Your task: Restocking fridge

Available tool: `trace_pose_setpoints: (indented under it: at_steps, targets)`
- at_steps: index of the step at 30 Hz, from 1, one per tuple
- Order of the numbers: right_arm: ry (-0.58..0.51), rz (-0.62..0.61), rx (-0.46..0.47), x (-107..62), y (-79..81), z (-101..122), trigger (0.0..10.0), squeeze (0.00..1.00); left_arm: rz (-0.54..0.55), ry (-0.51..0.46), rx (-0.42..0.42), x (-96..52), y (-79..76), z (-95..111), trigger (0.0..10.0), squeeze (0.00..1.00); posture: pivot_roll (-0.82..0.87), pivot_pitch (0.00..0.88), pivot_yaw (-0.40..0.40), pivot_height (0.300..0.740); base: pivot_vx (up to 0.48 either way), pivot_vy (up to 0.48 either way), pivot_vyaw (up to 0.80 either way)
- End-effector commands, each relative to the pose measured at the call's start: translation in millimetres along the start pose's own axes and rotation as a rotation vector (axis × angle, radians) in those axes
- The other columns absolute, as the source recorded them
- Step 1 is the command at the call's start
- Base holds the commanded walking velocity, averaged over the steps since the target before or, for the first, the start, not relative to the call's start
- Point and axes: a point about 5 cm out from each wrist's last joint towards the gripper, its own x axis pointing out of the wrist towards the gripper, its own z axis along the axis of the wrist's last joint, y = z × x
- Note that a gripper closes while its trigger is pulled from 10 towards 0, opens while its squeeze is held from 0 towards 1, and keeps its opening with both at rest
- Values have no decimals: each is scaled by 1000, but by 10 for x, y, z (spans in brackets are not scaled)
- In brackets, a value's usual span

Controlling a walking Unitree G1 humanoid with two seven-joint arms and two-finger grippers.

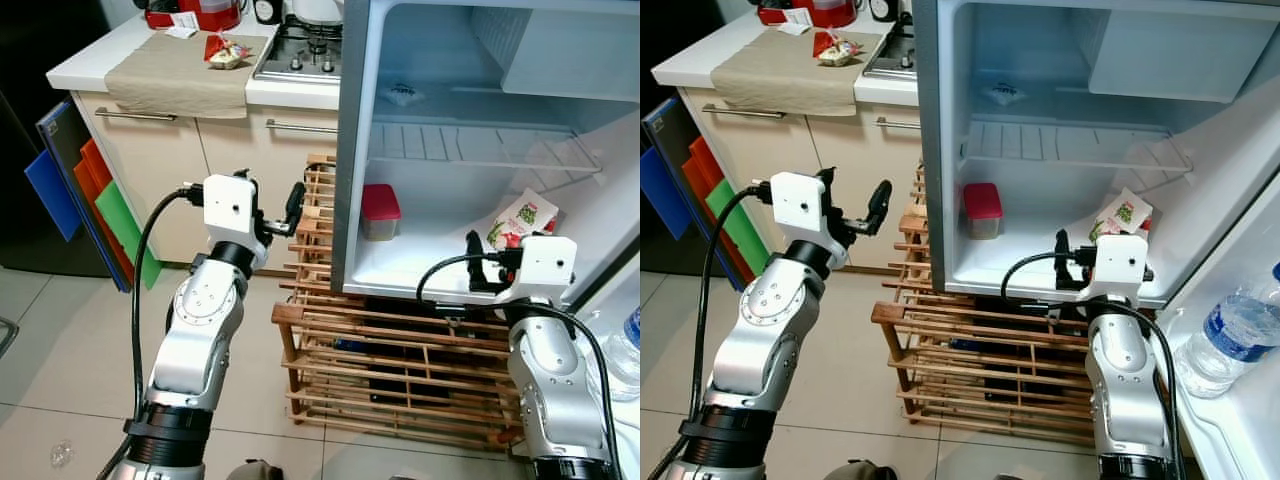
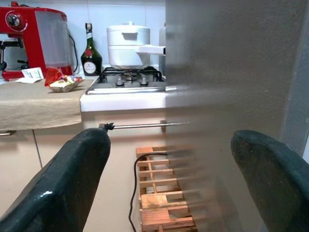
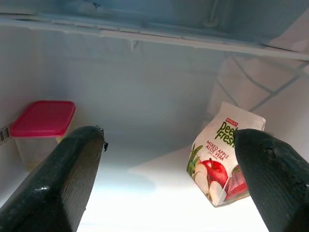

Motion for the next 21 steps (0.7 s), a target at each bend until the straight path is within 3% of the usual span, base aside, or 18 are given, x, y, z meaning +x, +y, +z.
trace_pose_setpoints:
  at_steps: [1,21]
  targets:
    - [-5,16,11,11,48,35,10000,0,2,3,5,5,-5,-16,10000,0,-78,0,40,740,-281,0,0]
    - [12,44,7,8,97,11,10000,0,-1,9,4,3,-22,-40,10000,0,-75,0,36,740,-267,0,0]
